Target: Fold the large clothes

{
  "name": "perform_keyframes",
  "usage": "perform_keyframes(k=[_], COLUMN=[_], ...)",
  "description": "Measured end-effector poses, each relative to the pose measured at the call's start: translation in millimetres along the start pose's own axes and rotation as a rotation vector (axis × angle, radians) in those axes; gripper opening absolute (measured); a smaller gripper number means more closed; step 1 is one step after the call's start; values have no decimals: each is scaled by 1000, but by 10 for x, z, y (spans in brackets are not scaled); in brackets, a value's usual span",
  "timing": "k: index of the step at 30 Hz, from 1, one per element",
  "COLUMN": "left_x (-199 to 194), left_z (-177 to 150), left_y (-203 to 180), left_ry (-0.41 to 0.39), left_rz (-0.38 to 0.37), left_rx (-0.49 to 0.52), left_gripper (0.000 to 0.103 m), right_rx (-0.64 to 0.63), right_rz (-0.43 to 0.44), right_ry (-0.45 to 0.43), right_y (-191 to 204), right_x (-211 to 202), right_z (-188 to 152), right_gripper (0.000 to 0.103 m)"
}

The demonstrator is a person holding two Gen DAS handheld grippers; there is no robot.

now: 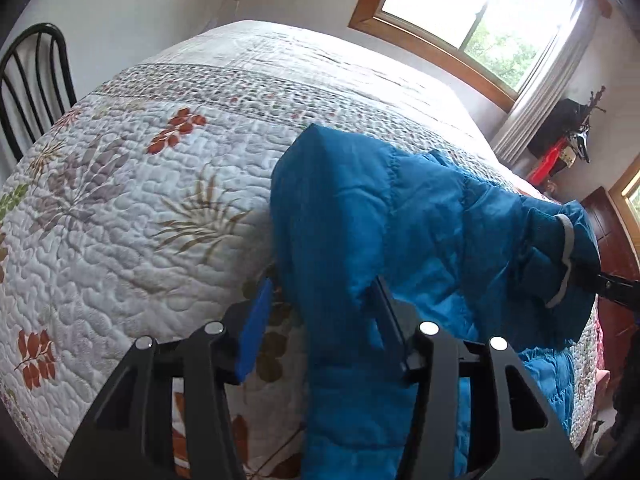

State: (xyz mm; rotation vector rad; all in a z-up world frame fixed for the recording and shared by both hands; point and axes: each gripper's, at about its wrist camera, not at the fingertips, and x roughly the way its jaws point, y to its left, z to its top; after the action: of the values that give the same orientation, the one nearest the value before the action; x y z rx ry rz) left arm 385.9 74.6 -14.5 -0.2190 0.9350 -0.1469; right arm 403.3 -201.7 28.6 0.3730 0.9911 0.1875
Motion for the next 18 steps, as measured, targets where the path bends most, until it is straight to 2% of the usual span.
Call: perform_keyframes(k=[4,10,13,15,17,18], left_x=[256,701,750,711,619,559], left_z=[59,34,19,26,52,67], left_y=[-341,-478,-458,-450,-434,-436], left_ry=[28,98,94,98,101,95], left_rz=[27,109,124,118,103,84], left_rx=[61,104,117,122,104,91], left_gripper=[48,47,48,48,48,48], right_rx=[65,157,150,111,60,32], right_rz=[-129,-156,-172,-232,-279,-269], right_ry=[-2,68,63,43,1,-16], right_y=[-501,-1044,-1072,-971,-836,-758], right_x=[-42,347,364,273,136,71], right_z=[11,-71,-113,-118,-145,-150], right_gripper=[15,19,28,35,36,36])
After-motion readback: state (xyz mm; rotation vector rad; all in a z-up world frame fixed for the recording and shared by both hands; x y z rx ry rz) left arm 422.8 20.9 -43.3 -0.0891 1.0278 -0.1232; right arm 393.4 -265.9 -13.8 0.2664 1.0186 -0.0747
